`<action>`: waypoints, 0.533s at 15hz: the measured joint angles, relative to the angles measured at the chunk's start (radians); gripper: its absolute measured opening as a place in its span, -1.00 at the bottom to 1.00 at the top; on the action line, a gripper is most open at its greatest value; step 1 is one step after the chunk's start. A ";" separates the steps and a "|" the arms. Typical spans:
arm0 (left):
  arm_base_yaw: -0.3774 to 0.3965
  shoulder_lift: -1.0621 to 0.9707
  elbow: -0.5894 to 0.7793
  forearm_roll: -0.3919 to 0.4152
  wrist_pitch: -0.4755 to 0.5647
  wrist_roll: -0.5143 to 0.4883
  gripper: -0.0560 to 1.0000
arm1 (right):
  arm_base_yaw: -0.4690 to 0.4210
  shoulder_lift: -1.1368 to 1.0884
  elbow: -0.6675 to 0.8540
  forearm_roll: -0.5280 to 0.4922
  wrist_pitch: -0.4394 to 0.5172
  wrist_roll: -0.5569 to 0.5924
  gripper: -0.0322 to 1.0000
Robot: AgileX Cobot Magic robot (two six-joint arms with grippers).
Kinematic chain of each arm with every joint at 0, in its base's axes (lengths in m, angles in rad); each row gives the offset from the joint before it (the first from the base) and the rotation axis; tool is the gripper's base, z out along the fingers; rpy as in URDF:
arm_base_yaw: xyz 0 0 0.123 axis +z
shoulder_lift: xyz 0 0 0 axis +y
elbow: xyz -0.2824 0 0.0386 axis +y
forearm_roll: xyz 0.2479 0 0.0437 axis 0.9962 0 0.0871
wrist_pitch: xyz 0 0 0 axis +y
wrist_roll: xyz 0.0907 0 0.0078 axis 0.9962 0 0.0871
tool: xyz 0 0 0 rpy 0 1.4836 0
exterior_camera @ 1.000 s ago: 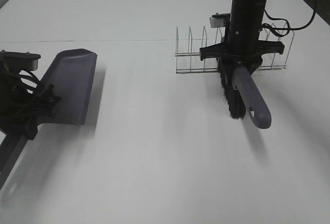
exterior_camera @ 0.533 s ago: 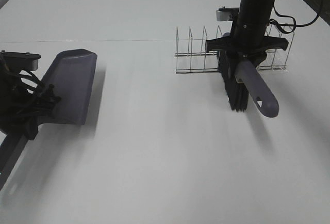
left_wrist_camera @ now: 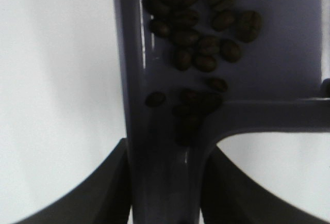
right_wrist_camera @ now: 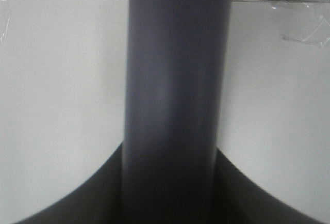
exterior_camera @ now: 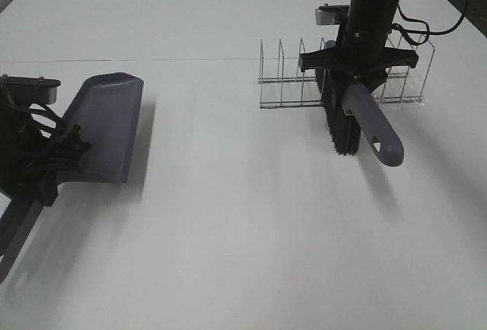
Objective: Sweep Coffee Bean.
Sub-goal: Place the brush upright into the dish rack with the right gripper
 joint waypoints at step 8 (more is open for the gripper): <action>0.000 0.000 0.000 -0.009 0.000 0.000 -0.26 | -0.035 0.058 -0.108 0.039 -0.001 -0.008 -0.25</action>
